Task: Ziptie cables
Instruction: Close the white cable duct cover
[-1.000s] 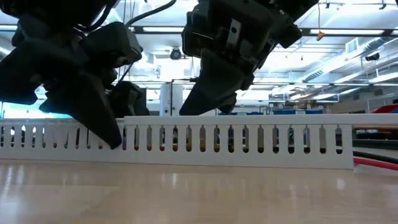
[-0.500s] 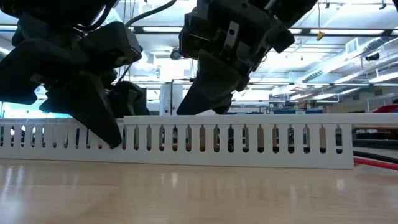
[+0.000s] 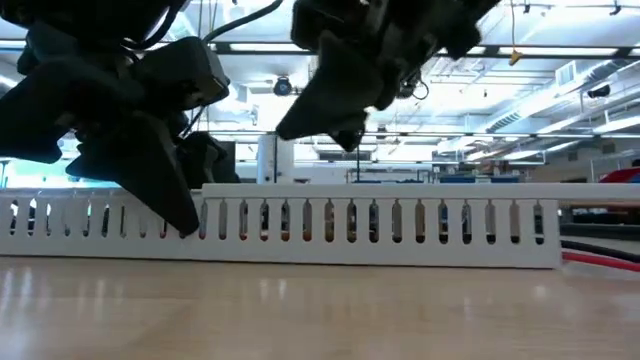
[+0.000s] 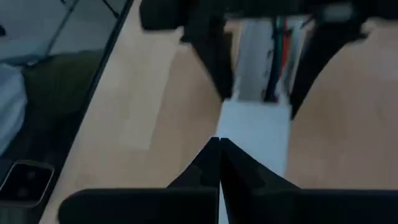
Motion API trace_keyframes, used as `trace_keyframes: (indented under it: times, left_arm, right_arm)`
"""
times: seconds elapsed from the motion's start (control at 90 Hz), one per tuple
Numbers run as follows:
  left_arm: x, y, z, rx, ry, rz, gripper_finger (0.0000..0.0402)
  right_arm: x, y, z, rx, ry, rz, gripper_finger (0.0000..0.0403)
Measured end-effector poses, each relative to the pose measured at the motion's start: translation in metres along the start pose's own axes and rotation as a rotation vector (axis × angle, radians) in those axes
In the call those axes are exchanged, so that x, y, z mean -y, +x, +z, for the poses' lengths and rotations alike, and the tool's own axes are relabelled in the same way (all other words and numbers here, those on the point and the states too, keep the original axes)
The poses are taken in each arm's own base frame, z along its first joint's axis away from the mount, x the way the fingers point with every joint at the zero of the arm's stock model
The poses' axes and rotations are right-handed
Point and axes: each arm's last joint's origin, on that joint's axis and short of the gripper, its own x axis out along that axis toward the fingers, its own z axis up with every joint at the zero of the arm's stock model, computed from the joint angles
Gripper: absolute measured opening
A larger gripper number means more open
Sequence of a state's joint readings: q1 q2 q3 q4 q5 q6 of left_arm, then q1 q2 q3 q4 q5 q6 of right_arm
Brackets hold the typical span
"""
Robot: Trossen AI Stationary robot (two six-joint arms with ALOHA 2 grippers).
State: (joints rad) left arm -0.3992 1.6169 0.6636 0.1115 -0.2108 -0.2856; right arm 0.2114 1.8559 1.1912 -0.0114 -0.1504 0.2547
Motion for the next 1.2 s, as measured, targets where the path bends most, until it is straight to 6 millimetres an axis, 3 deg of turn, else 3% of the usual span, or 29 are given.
trace_keyframes:
  times: [0.3, 0.511, 0.844, 1.011, 1.2]
  left_arm:
    - [-0.002, -0.001, -0.002, -0.025, -0.075, 0.043, 0.0238]
    - [-0.002, 0.0, -0.003, -0.027, -0.075, 0.043, 0.0238]
    - [-0.002, 0.0, -0.004, -0.032, -0.055, 0.03, 0.0238]
    - [-0.002, 0.0, -0.003, -0.024, -0.015, 0.028, 0.0244]
    - [-0.001, 0.001, -0.003, -0.022, 0.079, 0.02, 0.028]
  right_arm:
    - [0.002, -0.005, -0.02, -0.179, 0.083, -0.17, 0.0]
    - [0.004, 0.001, -0.022, -0.182, 0.094, -0.171, 0.0]
    - [0.023, 0.036, -0.029, -0.13, 0.108, -0.042, 0.0]
    - [0.027, 0.038, -0.027, -0.106, 0.093, -0.035, 0.0]
    - [0.024, 0.039, -0.028, -0.113, 0.086, -0.034, 0.0]
